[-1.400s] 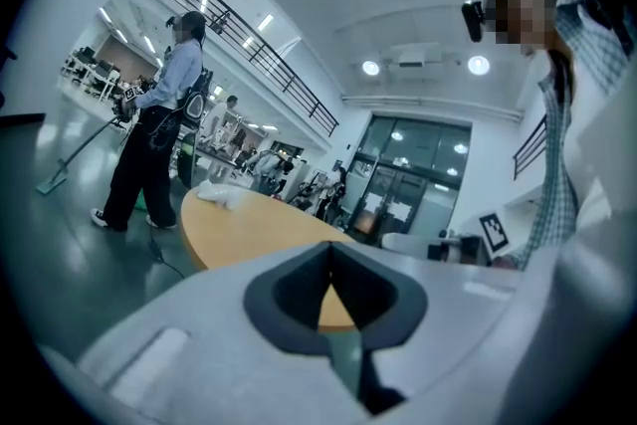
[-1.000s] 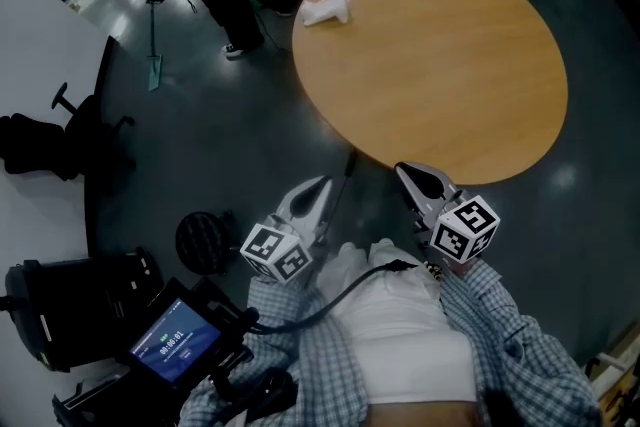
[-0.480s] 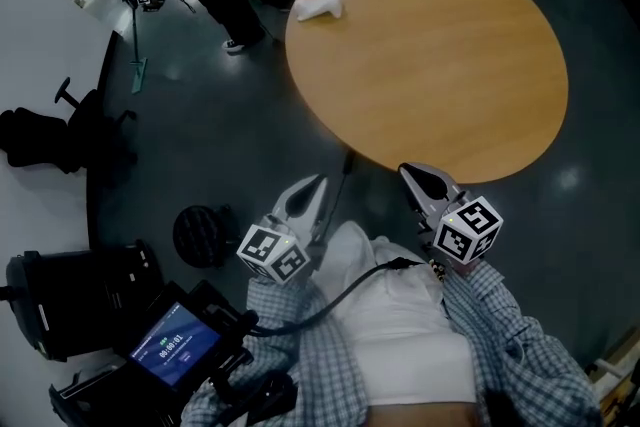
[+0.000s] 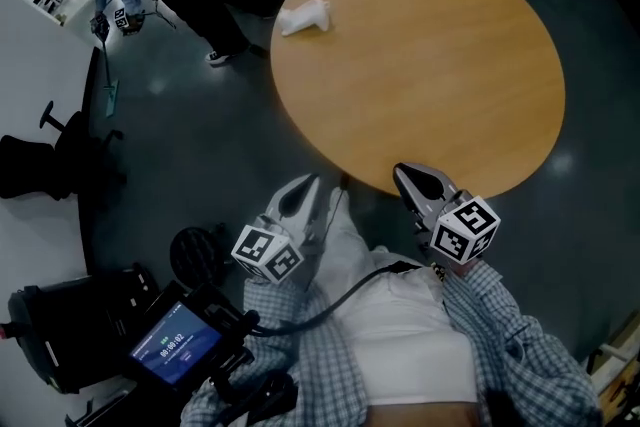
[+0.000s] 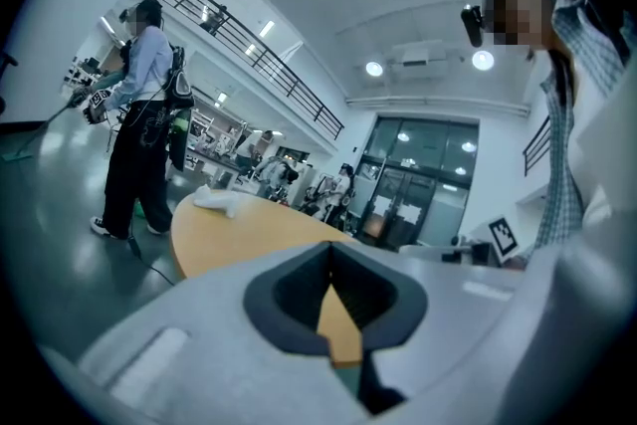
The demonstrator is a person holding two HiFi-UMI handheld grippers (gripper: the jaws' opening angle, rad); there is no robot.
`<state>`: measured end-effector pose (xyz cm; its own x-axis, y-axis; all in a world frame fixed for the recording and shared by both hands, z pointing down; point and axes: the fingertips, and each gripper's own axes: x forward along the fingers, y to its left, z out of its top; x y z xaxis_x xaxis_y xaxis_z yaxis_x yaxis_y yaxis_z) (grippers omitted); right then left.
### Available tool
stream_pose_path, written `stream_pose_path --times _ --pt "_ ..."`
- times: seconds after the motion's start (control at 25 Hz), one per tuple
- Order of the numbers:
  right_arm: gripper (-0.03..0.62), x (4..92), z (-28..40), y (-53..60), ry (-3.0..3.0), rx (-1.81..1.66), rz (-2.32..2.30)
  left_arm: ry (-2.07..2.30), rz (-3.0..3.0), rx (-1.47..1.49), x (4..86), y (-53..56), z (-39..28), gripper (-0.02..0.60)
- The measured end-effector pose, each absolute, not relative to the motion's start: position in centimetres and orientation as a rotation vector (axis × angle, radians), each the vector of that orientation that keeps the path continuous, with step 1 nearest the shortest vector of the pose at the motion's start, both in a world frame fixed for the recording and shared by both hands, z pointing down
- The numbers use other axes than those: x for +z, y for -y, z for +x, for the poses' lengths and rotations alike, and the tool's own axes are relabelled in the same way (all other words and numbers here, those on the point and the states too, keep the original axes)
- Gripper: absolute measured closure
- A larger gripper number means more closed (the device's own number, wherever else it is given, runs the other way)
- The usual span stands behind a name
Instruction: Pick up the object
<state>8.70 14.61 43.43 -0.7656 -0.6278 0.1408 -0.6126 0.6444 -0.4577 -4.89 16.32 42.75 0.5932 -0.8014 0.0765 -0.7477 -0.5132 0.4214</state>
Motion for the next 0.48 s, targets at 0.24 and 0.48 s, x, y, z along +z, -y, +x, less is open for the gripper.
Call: stream_pose_path --times 0.24,0.48 --pt "0.591 43.5 6.6 -5.3 -2.804 -0.786 -1.122 1.176 2.425 -0.144 43.2 -6.7 -6.8 0.583" --pt "0.591 43.4 5.0 -1.7 -2.763 -0.785 -1.199 1.076 2.467 -0.066 43.6 -3.0 -8.0 0.583"
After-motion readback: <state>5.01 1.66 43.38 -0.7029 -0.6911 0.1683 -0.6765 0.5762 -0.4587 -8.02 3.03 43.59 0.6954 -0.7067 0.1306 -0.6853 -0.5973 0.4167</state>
